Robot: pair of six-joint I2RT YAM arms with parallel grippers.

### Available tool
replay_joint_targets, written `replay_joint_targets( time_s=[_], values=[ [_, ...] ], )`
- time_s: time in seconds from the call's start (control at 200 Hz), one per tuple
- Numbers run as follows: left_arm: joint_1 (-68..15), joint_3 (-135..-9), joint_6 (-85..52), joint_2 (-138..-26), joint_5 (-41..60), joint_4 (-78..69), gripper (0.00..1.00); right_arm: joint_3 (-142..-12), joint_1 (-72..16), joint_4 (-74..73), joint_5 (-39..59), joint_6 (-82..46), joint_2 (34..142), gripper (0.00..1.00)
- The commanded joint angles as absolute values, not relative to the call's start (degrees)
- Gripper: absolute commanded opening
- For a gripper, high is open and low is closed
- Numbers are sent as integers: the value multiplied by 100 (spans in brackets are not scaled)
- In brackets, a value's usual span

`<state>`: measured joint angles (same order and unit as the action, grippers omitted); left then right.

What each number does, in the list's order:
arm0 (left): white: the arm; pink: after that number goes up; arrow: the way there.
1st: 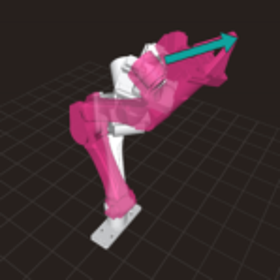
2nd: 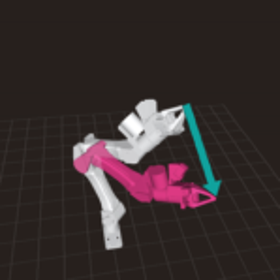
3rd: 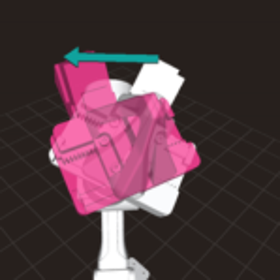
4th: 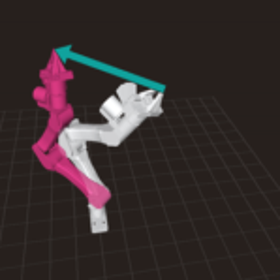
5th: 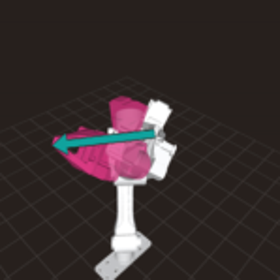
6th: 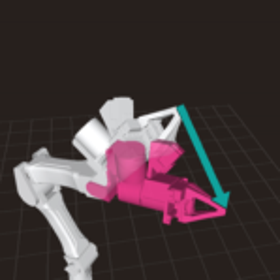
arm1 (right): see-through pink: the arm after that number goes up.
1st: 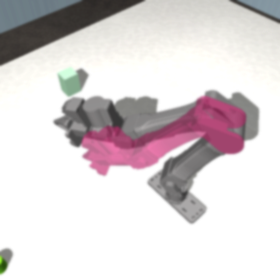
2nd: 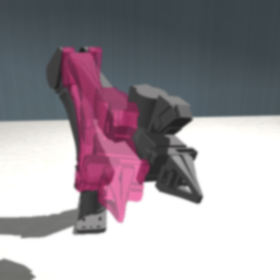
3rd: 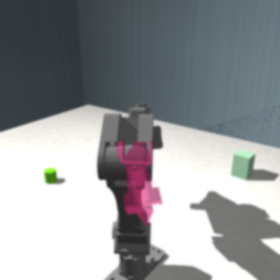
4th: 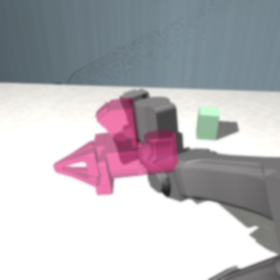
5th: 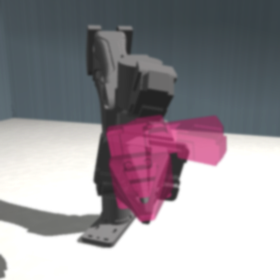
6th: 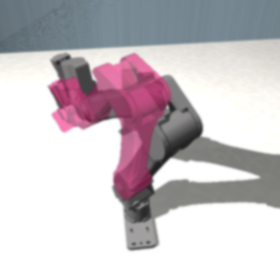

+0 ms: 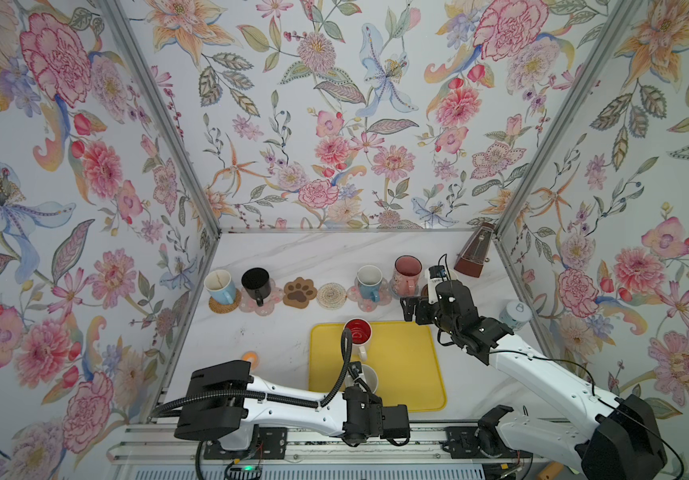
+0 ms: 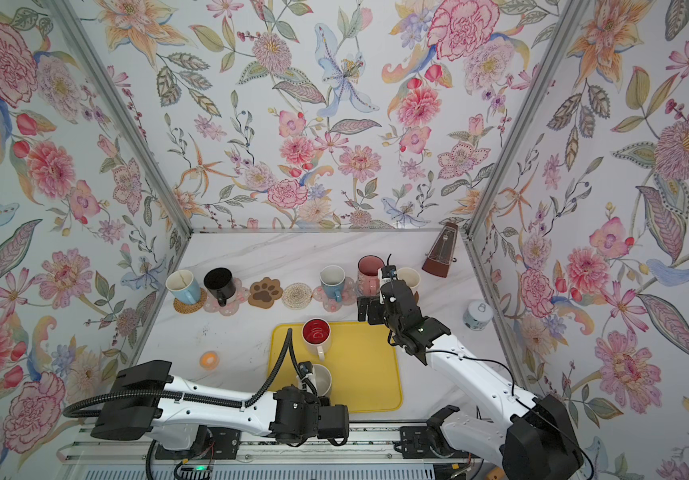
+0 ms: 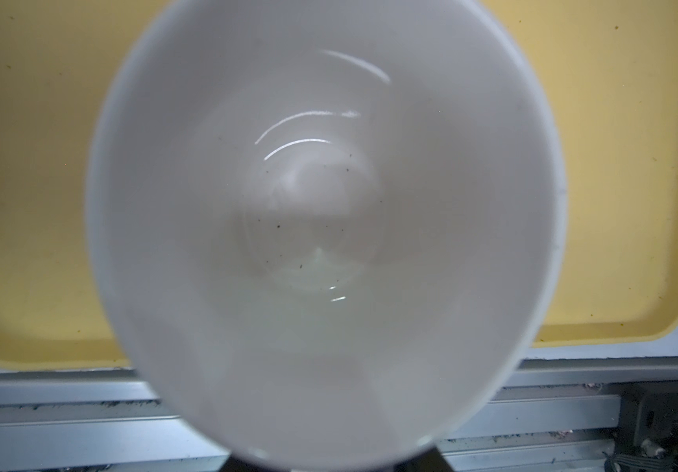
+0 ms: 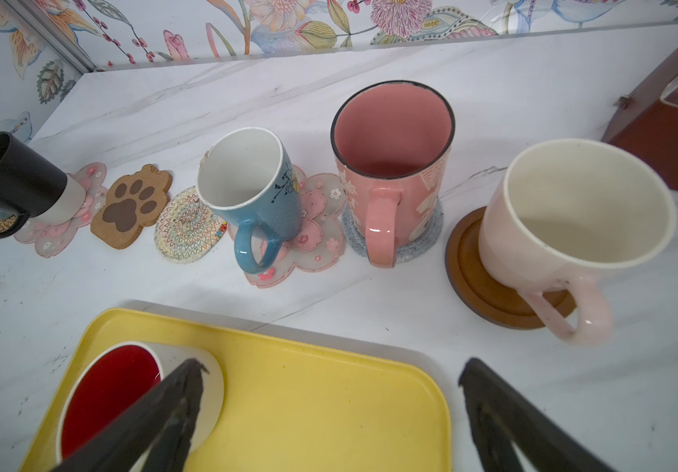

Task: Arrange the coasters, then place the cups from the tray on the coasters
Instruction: 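Lower the left gripper into the white purple-handled mug and grip it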

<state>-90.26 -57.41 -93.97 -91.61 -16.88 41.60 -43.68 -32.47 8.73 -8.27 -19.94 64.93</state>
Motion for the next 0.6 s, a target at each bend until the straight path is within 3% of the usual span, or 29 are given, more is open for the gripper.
replay_joint_targets(
  time_s=[0.0,0.22,0.595],
  values=[
    [-8951,-5817,-9413,-9228,-1850,4522,30,-4304,-3201,808,-780,-2056,6498,99],
    [-8957,-5809,-9438,-9185,-1878,4579,24,-4307,-3186,806,-774,-2054,6537,99],
    [-8949,-5827,-9492,-9060,-1935,4893,1,-4324,-3179,817,-797,-2056,6579,99]
  ],
)
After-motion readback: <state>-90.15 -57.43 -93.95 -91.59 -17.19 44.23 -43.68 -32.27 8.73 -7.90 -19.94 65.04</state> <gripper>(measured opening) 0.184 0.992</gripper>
